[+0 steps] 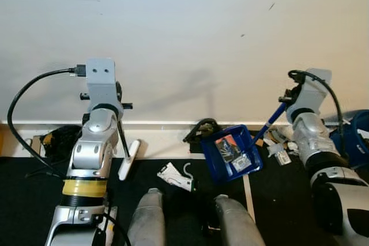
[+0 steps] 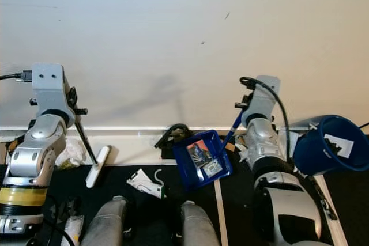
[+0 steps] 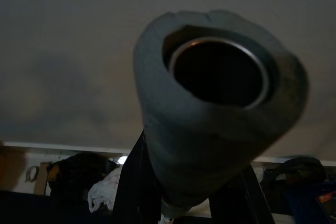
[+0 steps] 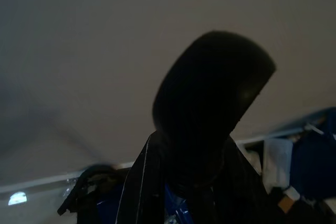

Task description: Sweep floor

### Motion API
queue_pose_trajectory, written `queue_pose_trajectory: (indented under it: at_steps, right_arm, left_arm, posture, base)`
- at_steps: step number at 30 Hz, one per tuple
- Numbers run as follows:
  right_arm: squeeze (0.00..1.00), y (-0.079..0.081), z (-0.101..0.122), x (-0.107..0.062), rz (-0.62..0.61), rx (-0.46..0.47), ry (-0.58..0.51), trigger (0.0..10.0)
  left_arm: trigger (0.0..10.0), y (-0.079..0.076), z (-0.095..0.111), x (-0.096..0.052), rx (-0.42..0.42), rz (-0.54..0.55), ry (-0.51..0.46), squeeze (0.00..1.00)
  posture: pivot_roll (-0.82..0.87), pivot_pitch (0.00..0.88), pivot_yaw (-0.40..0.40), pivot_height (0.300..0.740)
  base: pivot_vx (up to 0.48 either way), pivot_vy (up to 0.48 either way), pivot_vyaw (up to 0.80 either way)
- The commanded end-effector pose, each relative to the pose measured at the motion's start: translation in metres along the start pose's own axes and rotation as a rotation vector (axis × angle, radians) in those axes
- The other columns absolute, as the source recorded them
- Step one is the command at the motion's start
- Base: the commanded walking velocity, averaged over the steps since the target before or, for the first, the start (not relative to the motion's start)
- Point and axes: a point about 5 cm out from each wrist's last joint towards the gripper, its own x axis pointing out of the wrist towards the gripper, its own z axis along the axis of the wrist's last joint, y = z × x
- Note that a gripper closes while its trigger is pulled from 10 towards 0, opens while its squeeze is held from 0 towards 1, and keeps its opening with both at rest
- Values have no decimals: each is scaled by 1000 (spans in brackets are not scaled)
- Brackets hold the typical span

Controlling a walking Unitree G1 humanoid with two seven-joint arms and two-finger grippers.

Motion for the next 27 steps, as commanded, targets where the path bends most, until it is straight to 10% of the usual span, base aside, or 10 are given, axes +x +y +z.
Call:
queue_pose_trajectory:
  at_steps: [1,27]
  right_arm:
    - [0,-15,2,1,-29,-4,16,10000]
    - [0,-5,-24,-8,7,-36,79,10000]
  left_arm:
    - [10000,-1,-4,2,18,-24,15,0]
    - [10000,-16,-5,-2,-5,-143,26,0]
  posture:
    - [132,121,-121,740]
    - [148,119,-112,740]
  base:
    - [0,0,0]
    - [-296,0,0]
